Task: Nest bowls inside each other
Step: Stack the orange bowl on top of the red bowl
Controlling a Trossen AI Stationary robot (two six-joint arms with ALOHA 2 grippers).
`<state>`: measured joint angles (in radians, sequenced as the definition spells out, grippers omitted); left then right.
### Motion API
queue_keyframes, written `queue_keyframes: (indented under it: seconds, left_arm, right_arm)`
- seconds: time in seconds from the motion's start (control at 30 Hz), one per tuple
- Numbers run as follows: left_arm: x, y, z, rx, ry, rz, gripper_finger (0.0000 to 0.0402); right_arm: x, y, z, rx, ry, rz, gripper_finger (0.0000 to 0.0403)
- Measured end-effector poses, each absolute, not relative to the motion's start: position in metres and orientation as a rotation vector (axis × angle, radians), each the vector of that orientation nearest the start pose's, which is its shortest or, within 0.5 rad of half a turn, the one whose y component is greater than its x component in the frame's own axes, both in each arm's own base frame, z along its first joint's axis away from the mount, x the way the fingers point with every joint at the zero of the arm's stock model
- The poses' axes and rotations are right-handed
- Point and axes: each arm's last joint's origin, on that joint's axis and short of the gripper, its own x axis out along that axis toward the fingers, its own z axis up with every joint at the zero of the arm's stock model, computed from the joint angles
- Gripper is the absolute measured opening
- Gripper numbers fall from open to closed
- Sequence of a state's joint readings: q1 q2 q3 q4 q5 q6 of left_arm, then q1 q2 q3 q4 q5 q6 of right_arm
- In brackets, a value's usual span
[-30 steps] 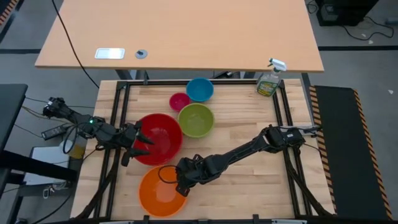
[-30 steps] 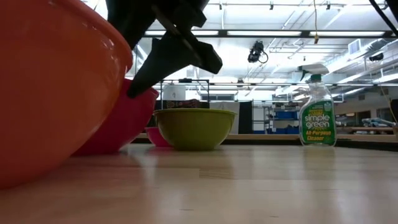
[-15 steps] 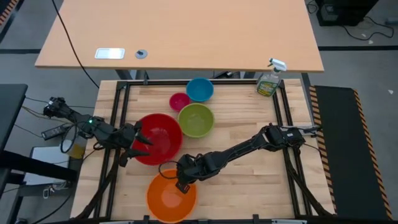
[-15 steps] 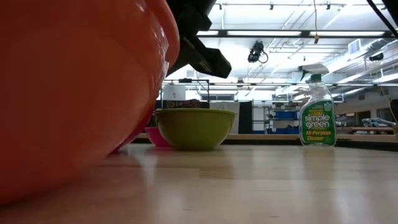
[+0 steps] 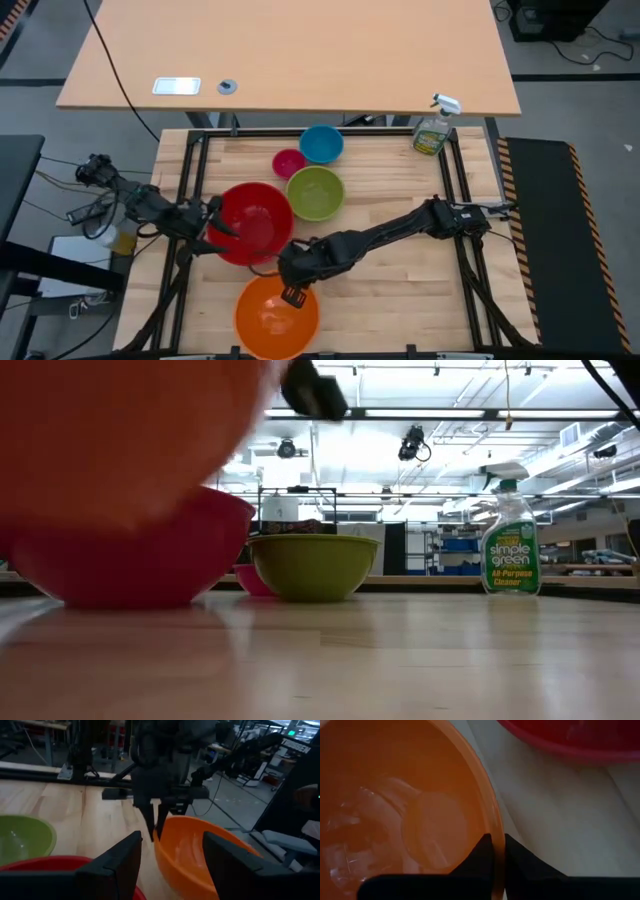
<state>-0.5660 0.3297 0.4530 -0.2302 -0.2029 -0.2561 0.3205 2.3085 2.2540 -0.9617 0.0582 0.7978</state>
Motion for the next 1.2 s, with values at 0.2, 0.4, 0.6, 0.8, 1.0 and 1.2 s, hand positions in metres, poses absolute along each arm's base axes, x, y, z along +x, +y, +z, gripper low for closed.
queue_keyframes:
  seconds: [0.2,0.4,0.6,0.8,1.0,1.2]
  left_arm:
    - [0.084,-0.047,0.271,-0.215,0.117,-0.357,0.0215]
    - [0.084,-0.047,0.272,-0.218,0.109,-0.357,0.0215]
    - [0.083,-0.046,0.279,-0.211,0.032,-0.356,0.0215]
    - [0.076,-0.035,0.306,-0.135,-0.082,-0.166,0.0215]
    - [0.071,-0.026,0.321,-0.103,-0.122,0.038,0.0215]
    - [0.066,-0.02,0.331,-0.08,-0.137,0.159,0.0215]
  right_arm:
    - [0.469,0.147,0.3,0.496,0.924,-0.167,0.0026]
    - [0.461,0.117,0.328,0.473,0.83,-0.26,0.0027]
    - [0.467,0.081,0.335,0.468,0.787,-0.332,0.0027]
    - [0.48,0.045,0.341,0.477,0.669,-0.353,0.0029]
    - [0.489,0.021,0.34,0.459,0.611,-0.335,0.0029]
    - [0.494,0.008,0.328,0.449,0.601,-0.34,0.0029]
